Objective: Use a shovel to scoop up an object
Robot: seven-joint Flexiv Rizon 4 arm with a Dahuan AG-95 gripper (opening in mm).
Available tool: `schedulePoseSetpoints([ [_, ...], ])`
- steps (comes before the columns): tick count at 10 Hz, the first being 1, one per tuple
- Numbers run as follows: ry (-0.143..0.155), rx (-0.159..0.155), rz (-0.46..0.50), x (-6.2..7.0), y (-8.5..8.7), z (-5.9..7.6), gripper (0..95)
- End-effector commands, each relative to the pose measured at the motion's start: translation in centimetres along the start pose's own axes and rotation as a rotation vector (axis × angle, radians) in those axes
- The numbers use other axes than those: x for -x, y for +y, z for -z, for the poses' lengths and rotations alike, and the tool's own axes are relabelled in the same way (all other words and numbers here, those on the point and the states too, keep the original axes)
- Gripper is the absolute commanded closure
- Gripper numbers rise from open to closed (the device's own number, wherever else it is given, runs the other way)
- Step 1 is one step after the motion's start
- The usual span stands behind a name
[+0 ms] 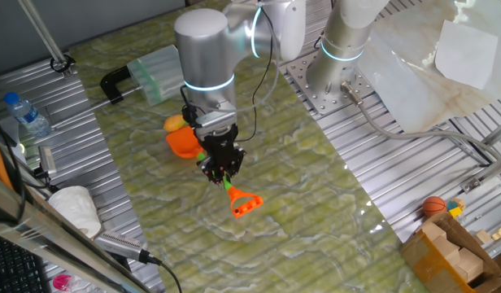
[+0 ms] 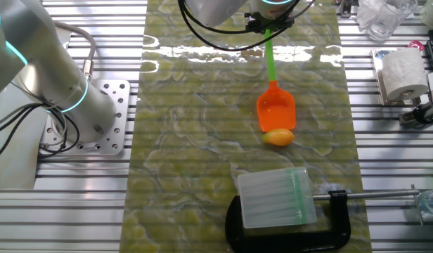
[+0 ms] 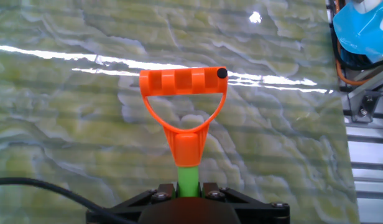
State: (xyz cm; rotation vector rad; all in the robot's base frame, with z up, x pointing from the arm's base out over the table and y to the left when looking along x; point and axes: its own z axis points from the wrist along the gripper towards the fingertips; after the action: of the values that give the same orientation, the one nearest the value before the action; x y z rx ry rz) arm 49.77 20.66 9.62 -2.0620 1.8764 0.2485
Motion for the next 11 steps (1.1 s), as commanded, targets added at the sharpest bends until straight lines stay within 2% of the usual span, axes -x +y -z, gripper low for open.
schedulePoseSetpoints([
  [1, -0.008, -0.003, -0.001, -0.15, 0.07, -0.01, 95.0],
  [6, -0.020, -0.008, -0.009, -0.74, 0.34, 0.26, 95.0],
  [11, -0.010, 0.000, -0.008, -0.87, 0.40, 0.32, 95.0],
])
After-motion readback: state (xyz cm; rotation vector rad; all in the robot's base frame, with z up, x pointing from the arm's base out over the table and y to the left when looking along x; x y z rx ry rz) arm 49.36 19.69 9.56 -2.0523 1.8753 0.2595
